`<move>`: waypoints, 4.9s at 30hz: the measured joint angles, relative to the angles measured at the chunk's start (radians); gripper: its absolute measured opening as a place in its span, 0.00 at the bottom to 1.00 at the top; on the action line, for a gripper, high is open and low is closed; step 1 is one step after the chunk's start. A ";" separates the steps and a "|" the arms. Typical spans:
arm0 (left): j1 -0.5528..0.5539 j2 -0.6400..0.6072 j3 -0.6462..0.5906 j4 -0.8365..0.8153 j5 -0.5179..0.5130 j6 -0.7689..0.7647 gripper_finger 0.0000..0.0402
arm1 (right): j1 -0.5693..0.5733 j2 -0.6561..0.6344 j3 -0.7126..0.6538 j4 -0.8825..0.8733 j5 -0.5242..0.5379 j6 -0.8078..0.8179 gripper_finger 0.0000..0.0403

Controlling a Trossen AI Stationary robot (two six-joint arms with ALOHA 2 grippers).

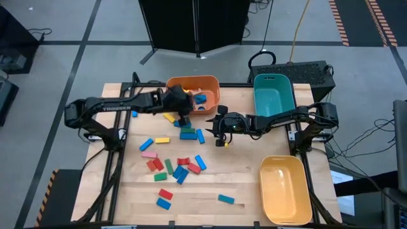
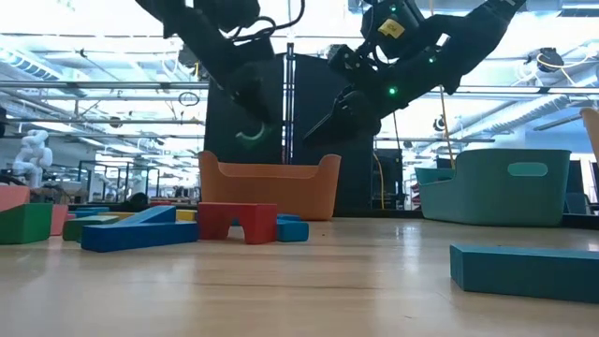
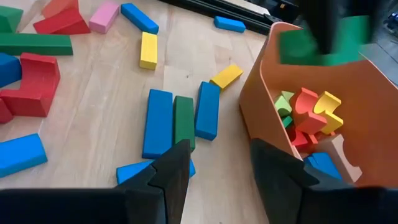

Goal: Sort blocks by size
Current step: Put the green arch block into the orange bin, then put the red arch block into the orange bin

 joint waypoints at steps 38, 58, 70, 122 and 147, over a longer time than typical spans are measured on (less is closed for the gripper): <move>0.278 0.365 0.000 0.452 0.180 -0.034 0.32 | 0.000 0.000 0.000 0.000 0.000 0.000 0.39; 0.238 0.280 -0.001 0.351 0.104 -0.059 0.62 | 0.000 0.000 0.000 0.008 0.000 0.000 0.39; 0.070 0.033 -0.004 0.060 0.104 -0.033 0.63 | 0.008 0.047 -0.001 0.075 -0.092 0.078 0.39; -0.809 -0.016 -0.521 0.305 -0.289 -0.716 0.63 | 0.065 0.138 0.004 0.217 -0.152 0.120 0.39; -0.803 0.105 -0.521 0.293 -0.297 -0.712 0.56 | 0.065 0.138 0.006 0.218 -0.152 0.123 0.39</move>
